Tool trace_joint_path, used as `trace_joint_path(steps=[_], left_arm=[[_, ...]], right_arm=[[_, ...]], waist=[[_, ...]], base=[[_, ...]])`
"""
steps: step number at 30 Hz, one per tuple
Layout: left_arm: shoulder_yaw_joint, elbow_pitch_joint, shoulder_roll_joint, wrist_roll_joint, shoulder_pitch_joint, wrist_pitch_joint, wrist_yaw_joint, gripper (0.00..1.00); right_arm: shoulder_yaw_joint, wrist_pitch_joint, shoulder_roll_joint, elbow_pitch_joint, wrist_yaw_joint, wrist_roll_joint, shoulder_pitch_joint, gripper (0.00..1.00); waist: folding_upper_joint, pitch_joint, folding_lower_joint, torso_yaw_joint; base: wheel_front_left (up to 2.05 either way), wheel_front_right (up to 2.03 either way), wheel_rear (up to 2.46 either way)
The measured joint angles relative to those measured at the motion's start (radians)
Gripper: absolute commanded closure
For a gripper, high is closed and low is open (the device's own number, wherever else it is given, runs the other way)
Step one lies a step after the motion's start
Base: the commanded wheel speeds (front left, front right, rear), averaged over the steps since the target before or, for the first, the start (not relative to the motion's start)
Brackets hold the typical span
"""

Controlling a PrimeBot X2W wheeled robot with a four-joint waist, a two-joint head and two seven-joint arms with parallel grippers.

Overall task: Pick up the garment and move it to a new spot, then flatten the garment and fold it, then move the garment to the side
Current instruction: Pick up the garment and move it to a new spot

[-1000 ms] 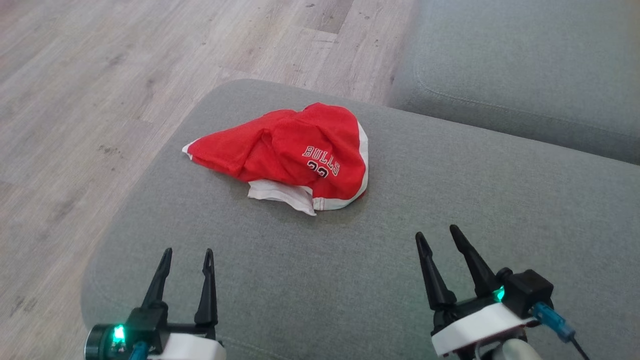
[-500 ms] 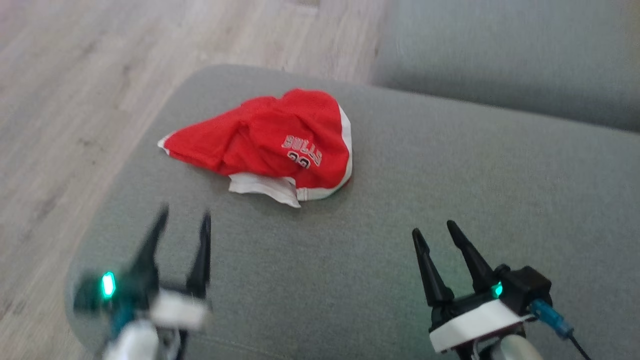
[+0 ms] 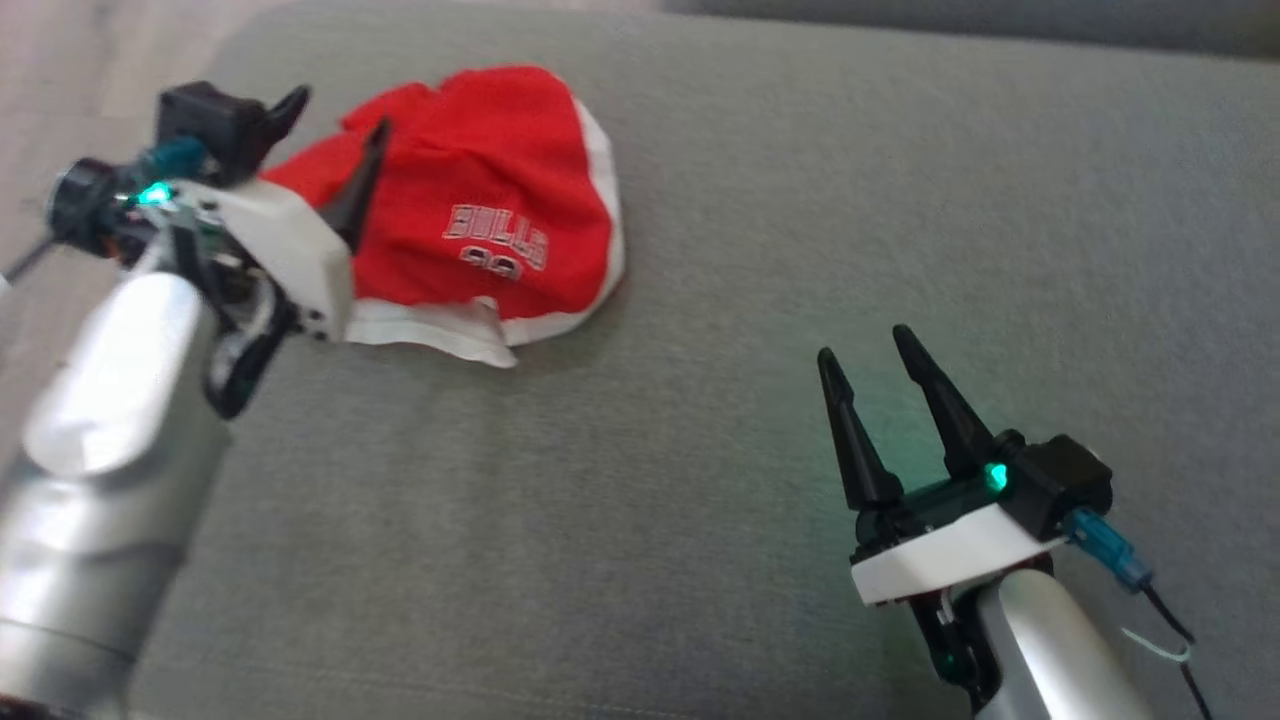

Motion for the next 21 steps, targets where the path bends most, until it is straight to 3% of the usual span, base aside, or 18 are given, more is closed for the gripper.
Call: trace_joint_path(steps=[6, 14, 15, 16, 21], left_arm=[[-0.120, 0.107, 0.080, -0.170, -0.071, 0.077, 0.000, 0.00], [-0.226, 0.179, 0.109, -0.285, -0.123, 0.094, 0.000, 0.03], [-0.240, 0.186, 0.109, -0.297, -0.124, 0.095, 0.000, 0.86], [-0.251, 0.193, 0.109, -0.312, -0.125, 0.095, 0.000, 1.00], [-0.277, 0.208, 0.115, -0.364, -0.131, 0.047, 0.000, 1.00]], right_arm=[[0.001, 0.000, -0.001, -0.005, 0.000, 0.000, -0.031, 0.00], [-0.004, 0.000, -0.002, -0.006, 0.000, 0.000, -0.053, 0.00], [-0.004, 0.000, -0.002, -0.006, 0.000, 0.000, -0.053, 0.00], [-0.005, 0.000, -0.002, -0.006, 0.000, 0.000, -0.053, 0.00], [-0.008, 0.000, -0.002, -0.005, 0.000, 0.005, -0.053, 0.00]], waist=[[0.0000, 0.059, -0.0001, -0.072], [0.0000, 0.099, -0.0002, -0.128], [0.0000, 0.100, -0.0002, -0.131], [0.0000, 0.100, -0.0002, -0.133], [0.0000, 0.091, -0.0003, -0.136]], base=[[0.00, 0.00, 0.00], [0.00, 0.00, 0.00], [0.00, 0.00, 0.00], [0.00, 0.00, 0.00], [0.00, 0.00, 0.00]])
